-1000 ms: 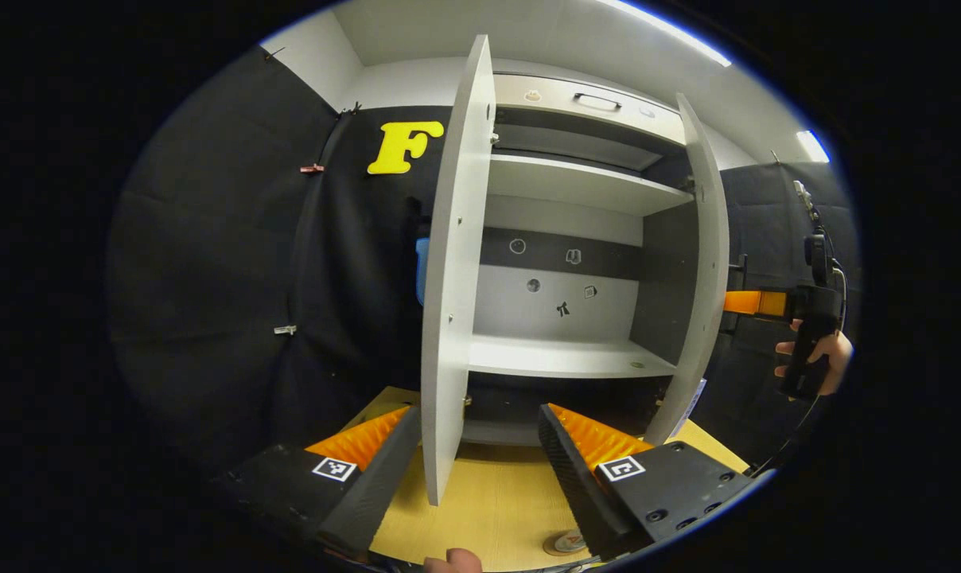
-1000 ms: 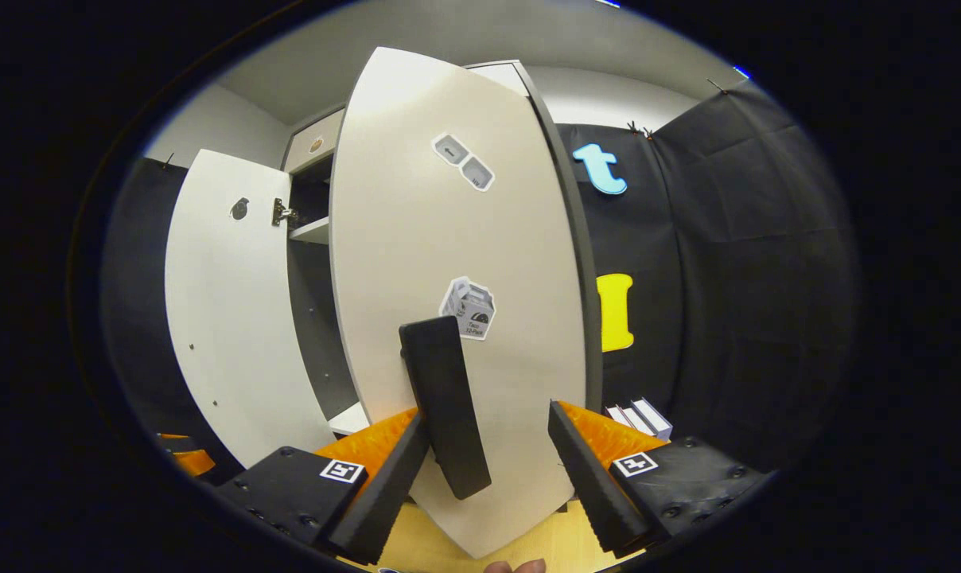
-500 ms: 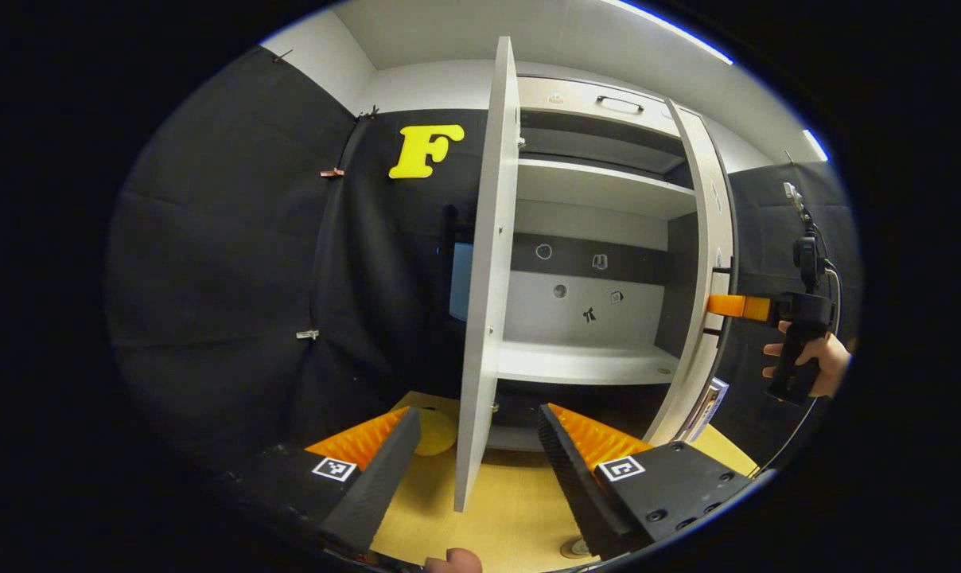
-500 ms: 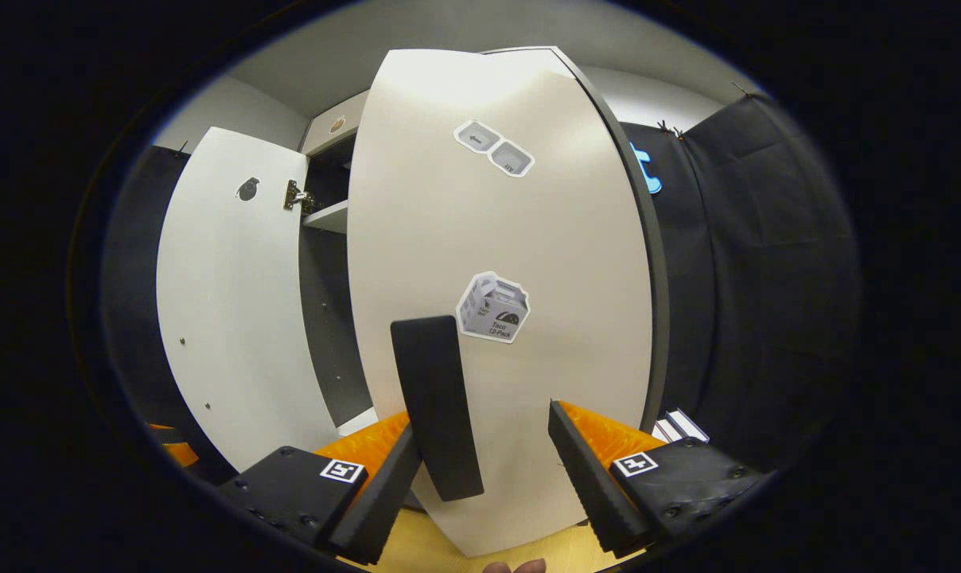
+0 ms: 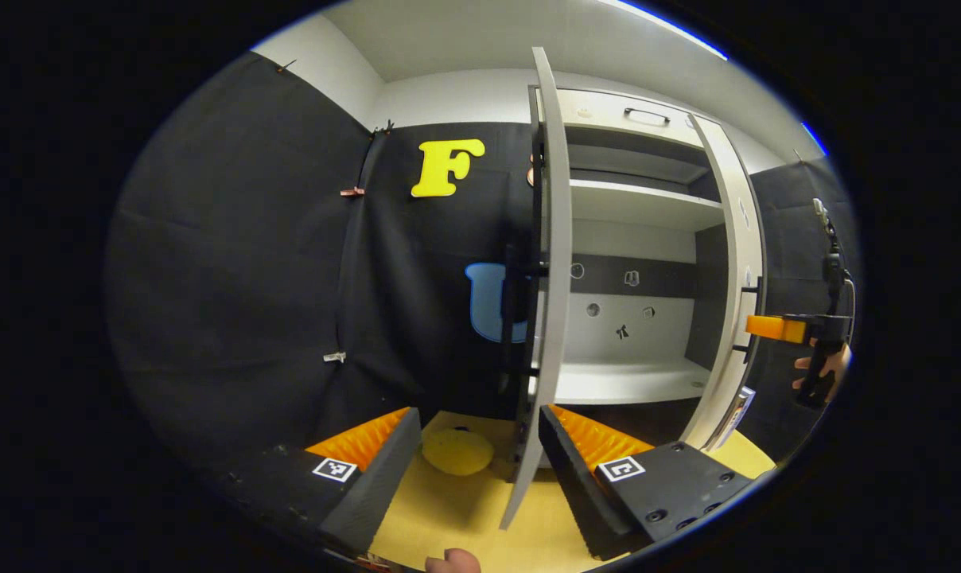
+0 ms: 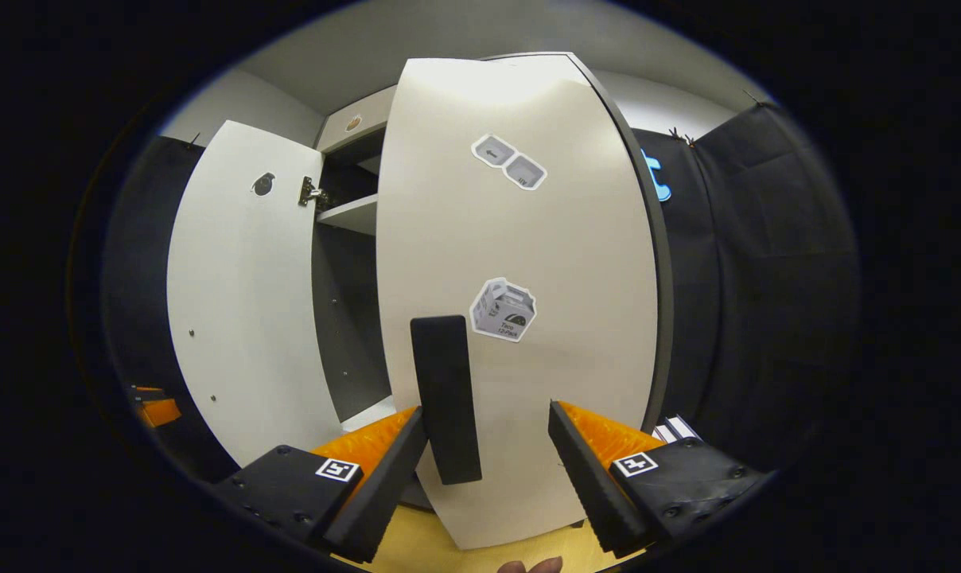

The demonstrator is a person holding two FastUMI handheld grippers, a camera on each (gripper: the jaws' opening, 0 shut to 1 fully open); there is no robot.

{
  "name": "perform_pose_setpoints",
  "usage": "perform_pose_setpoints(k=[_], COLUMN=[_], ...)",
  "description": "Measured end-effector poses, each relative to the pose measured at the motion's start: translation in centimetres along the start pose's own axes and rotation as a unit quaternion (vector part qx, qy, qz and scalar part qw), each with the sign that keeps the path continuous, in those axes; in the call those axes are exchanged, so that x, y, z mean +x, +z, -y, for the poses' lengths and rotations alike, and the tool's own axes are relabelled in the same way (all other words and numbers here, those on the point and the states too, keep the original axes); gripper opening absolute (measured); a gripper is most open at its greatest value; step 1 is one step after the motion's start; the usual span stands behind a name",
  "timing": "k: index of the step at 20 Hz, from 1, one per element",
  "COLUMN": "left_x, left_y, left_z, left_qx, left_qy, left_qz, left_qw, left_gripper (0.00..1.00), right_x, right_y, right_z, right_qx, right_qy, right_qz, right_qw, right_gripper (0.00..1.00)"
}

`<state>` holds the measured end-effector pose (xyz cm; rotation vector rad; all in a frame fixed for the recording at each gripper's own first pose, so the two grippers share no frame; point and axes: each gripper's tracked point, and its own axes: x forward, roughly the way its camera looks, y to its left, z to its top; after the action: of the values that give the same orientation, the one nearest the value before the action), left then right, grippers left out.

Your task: Grasp the bottle in the cabinet with the left hand and place it on the coaster, then close the right door with the right hand and the left door with the left hand.

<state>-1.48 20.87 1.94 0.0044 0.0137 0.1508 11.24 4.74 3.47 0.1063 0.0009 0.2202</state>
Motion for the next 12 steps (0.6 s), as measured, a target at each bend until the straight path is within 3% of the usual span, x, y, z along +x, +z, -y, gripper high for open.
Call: perform_pose_setpoints(k=[7, 12], left_x=[4.6, 5.3], left_y=[3.3, 4.3], left_z=[-0.7, 0.4], left_qx=[0.001, 0.021], left_qy=[-0.003, 0.000], left_qz=[0.018, 0.032], left_qw=[1.000, 0.999], left_gripper=[0.94, 0.93], right_x=[-3.0, -4.7], right_y=[0.3, 0.3], right_z=[1.8, 3.1], right_qx=[0.005, -0.021], right_qy=[-0.030, -0.046], right_qz=[0.000, -0.002], right_qw=[1.000, 0.999], right_gripper=[0.99, 0.98])
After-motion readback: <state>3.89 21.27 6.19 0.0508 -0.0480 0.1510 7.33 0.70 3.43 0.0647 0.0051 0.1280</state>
